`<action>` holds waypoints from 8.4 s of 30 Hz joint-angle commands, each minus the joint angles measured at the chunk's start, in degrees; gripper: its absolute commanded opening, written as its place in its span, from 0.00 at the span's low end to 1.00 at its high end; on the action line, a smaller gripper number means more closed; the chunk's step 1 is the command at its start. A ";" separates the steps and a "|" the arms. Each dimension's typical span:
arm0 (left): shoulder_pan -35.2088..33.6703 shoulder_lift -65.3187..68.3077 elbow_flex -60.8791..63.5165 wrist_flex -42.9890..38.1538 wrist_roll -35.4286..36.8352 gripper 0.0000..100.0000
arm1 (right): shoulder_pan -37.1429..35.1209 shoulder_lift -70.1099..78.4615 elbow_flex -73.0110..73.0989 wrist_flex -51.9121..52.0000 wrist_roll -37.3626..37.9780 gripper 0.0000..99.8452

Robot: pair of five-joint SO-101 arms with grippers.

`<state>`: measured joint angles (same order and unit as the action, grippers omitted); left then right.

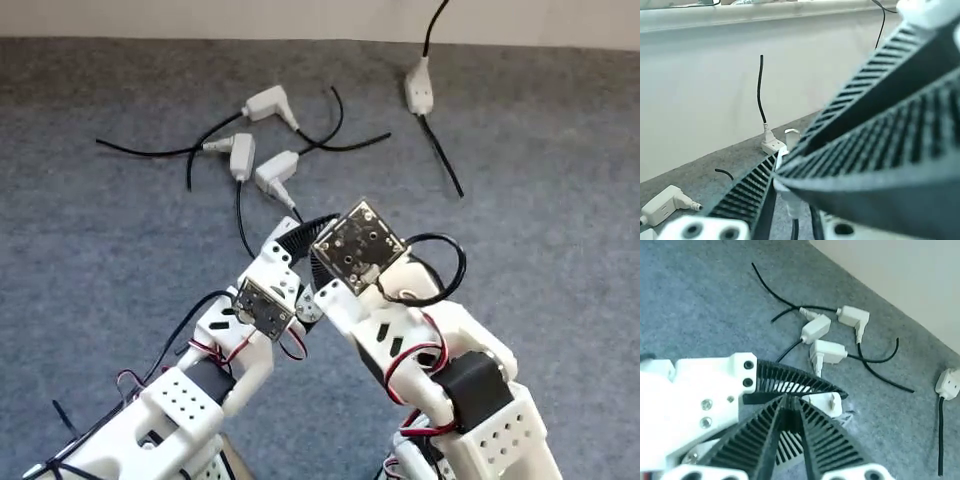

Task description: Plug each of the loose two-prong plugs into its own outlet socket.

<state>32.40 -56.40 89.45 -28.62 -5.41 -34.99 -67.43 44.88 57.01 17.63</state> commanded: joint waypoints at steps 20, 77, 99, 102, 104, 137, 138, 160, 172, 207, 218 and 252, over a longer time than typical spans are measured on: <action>0.84 -1.71 1.19 -1.23 0.18 0.01 | 15.16 19.03 7.08 -22.73 0.79 0.01; -8.84 -1.71 0.31 -1.23 0.44 0.01 | 3.47 23.43 -24.40 9.19 -41.41 0.31; -2.51 -1.71 -0.22 -1.32 0.44 0.01 | -3.21 22.90 -25.01 12.79 -34.46 0.26; -1.19 -1.71 -1.10 -2.37 0.26 0.01 | -1.63 21.67 -26.59 15.08 -34.64 0.26; -1.01 -1.71 -2.59 -4.31 0.35 0.01 | 1.01 19.38 -26.95 15.34 -34.73 0.26; 0.40 -1.71 -5.05 -5.71 0.44 0.01 | 0.75 15.60 -26.86 12.70 -34.46 0.06; 0.40 -1.71 -4.97 -5.71 0.44 0.01 | 0.75 15.60 -26.77 12.35 -34.46 0.06; -19.30 -1.27 2.33 -5.45 0.09 0.01 | 1.01 15.08 -38.29 10.95 -14.77 0.05; -25.10 -1.10 2.59 -5.36 0.18 0.01 | 17.10 15.08 -57.45 24.31 -7.47 0.01; -25.36 -1.10 2.86 -4.22 0.09 0.01 | 31.08 64.40 -4.62 -8.75 14.24 0.01; -25.27 -1.10 2.95 -4.22 0.26 0.01 | 32.04 78.37 -19.47 -4.18 13.89 0.01; -24.92 -1.10 3.38 -4.22 0.35 0.01 | 30.81 80.75 -20.97 -4.35 9.67 0.10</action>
<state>7.52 -57.27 93.05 -33.01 -5.41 -4.31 12.84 27.38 53.41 27.82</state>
